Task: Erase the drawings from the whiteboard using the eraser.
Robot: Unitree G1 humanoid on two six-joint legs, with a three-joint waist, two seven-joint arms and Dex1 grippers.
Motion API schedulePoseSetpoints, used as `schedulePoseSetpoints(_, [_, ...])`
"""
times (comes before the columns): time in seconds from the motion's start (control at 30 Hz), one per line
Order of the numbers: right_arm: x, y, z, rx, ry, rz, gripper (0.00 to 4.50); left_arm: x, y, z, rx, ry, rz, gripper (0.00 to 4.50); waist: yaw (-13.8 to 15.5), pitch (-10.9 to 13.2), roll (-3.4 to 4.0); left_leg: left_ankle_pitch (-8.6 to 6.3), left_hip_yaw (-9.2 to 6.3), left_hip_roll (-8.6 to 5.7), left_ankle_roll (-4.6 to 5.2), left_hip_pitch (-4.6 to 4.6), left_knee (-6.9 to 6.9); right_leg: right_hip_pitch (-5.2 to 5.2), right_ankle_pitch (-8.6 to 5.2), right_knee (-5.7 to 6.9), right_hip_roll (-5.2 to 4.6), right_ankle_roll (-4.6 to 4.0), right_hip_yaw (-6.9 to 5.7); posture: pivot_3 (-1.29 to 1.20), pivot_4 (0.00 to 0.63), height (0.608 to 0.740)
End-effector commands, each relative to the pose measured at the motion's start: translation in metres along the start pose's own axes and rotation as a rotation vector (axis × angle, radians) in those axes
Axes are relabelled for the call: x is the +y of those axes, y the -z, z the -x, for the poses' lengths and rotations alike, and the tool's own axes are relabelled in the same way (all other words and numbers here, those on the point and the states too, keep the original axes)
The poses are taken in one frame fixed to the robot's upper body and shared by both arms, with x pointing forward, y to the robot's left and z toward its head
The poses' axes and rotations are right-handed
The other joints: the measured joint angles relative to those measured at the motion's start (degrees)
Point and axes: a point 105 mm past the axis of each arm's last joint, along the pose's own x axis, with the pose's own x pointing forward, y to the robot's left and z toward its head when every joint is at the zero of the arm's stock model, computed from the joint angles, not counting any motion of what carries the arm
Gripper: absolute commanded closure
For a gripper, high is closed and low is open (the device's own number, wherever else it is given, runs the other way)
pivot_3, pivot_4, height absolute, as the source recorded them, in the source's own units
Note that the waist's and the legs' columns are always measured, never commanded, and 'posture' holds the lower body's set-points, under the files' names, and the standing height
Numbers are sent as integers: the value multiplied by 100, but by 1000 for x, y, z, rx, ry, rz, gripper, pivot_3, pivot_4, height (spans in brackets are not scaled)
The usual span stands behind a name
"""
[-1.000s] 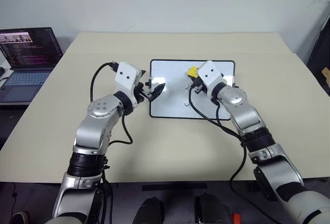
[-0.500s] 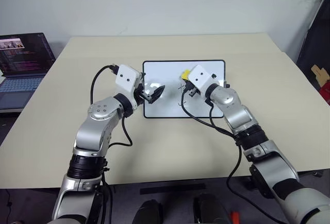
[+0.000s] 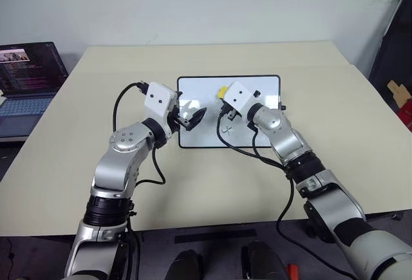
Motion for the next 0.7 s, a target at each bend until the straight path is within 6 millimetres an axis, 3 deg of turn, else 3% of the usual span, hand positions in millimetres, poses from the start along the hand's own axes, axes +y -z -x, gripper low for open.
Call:
schedulePoseSetpoints(0.03, [-20,40,20,122,63,33,3351,2,-11,1,-40,-6,-24,0,65,0,0,0,-1,-1,0,-1,0,0,0,-1,0,0,-2,0,150,740])
schedulePoseSetpoints(0.13, [-32,55,36,164,91,52,3354,6,-10,3,-34,-16,-20,0,177,0,-1,1,-11,-9,1,-9,2,2,-1,-8,0,1,-10,0,150,740])
schedulePoseSetpoints(0.23, [-39,55,47,156,118,17,3354,9,-7,5,-24,-28,-9,0,206,0,-2,2,-19,-14,2,-17,3,5,-1,-17,-3,2,-12,0,150,740])
schedulePoseSetpoints(0.33, [-40,38,51,93,147,-203,3356,9,-2,7,-10,-30,-4,0,201,0,-2,2,-21,-10,2,-19,0,6,-1,-22,-2,2,-12,0,150,740])
schedulePoseSetpoints(0.43, [-42,9,58,-22,155,-460,3356,11,-1,11,-8,-27,12,0,162,2,1,2,-23,2,1,-25,-6,0,0,-29,-3,0,-11,0,150,740])
schedulePoseSetpoints(0.53, [-46,-11,80,-129,139,-619,3356,17,-3,17,-20,-26,81,0,148,4,4,3,-15,5,0,-64,-10,-51,0,-31,-3,0,-9,0,150,740])
schedulePoseSetpoints(0.63, [-43,-6,102,-113,124,-625,3356,21,2,25,5,-26,76,0,147,3,4,17,-21,8,-25,-130,-5,-103,0,-47,-4,0,-10,0,150,740])
schedulePoseSetpoints(0.7, [-36,8,122,-71,127,-619,3356,19,12,35,43,-14,63,0,148,3,4,15,-18,8,-26,-139,-14,-108,0,-65,-5,0,-9,0,150,740])
